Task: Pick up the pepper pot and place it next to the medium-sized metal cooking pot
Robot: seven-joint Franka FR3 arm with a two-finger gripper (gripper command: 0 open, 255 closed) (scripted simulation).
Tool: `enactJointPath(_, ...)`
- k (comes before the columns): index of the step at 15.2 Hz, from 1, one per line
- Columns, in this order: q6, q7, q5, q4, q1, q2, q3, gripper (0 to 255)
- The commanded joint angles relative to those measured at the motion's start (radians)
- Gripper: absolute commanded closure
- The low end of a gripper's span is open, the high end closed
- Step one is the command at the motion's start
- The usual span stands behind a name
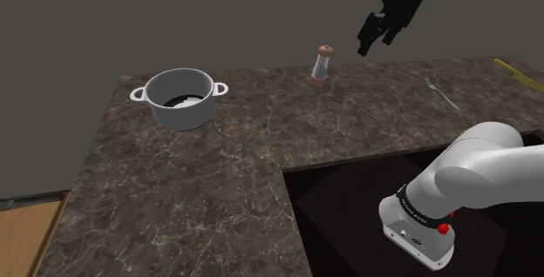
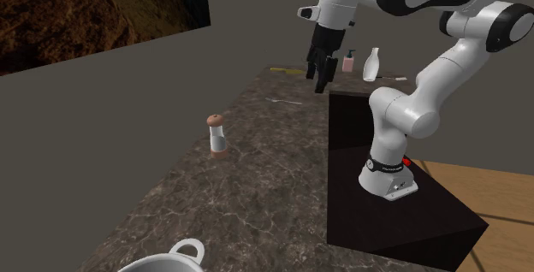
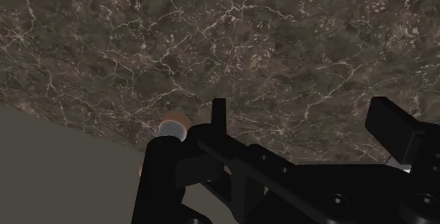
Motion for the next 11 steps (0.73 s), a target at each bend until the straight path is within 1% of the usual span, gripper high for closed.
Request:
enactJointPath(1, 0.0, 0.0, 0.0, 0.0, 0.0, 0.0, 0.0, 0)
enactJointPath(6, 0.117, -0.048, -0.044, 0.021, -0.031, 0.151, -0.053, 0)
enactJointPath(11, 0.22, -0.091, -0.078, 0.075, -0.057, 0.319, -0.101, 0)
